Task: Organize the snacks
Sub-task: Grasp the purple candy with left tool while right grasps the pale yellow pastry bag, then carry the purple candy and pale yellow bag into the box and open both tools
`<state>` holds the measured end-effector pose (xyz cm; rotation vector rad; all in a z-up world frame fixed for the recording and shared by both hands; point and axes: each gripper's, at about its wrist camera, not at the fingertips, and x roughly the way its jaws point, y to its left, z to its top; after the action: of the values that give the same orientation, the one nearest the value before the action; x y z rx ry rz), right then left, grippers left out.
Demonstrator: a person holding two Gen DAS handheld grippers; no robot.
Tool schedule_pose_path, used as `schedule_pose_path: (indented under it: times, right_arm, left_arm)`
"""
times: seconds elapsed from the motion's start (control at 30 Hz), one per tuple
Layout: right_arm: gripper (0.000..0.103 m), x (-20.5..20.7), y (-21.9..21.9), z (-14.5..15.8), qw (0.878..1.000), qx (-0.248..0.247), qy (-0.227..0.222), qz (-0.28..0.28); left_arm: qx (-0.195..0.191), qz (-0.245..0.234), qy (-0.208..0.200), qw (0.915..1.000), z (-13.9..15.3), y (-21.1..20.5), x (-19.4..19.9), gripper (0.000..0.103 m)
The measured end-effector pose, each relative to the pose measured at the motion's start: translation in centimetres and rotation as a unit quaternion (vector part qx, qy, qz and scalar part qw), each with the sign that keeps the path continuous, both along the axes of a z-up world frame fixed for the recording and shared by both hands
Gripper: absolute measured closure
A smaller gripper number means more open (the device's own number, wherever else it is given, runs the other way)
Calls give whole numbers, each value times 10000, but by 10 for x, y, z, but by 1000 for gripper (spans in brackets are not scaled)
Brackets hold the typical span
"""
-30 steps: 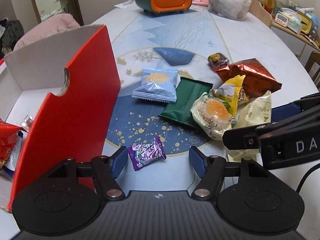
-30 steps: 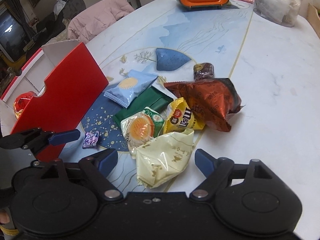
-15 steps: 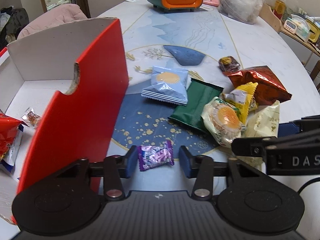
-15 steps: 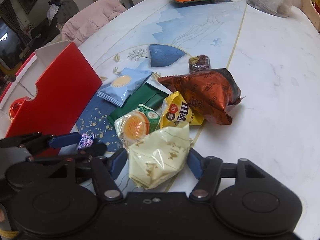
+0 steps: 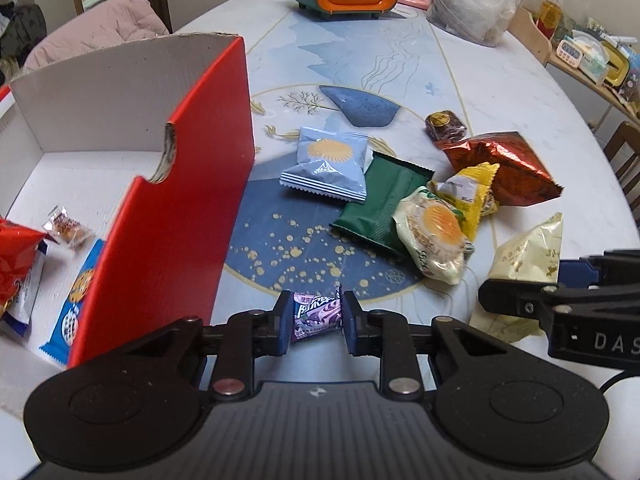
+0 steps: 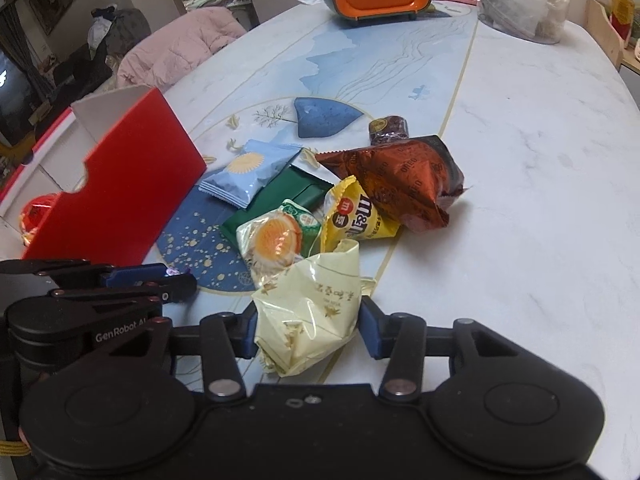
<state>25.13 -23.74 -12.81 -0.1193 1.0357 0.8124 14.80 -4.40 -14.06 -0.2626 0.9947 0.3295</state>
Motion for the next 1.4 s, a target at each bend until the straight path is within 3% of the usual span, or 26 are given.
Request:
schedule_pose_path:
  times: [0.43, 0.7, 1.0, 1.4]
  right_arm:
    - [57, -46, -21, 48, 9995, 270, -170, -29]
    - [57, -73, -11, 84, 9986, 394, -359, -14]
    - [57, -96, 22, 115, 9967, 602, -540, 60]
    - [57, -115, 94, 131, 9940, 721, -774, 283]
  left_arm:
    - [-328, -25, -234, 9992, 48, 5, -38, 78]
    - [-212, -81, -419, 9989, 82, 16, -59, 78]
    - [-137, -135, -616, 9979, 111, 47, -79, 78]
    - [-50, -54, -799, 9968, 127, 118, -102, 78]
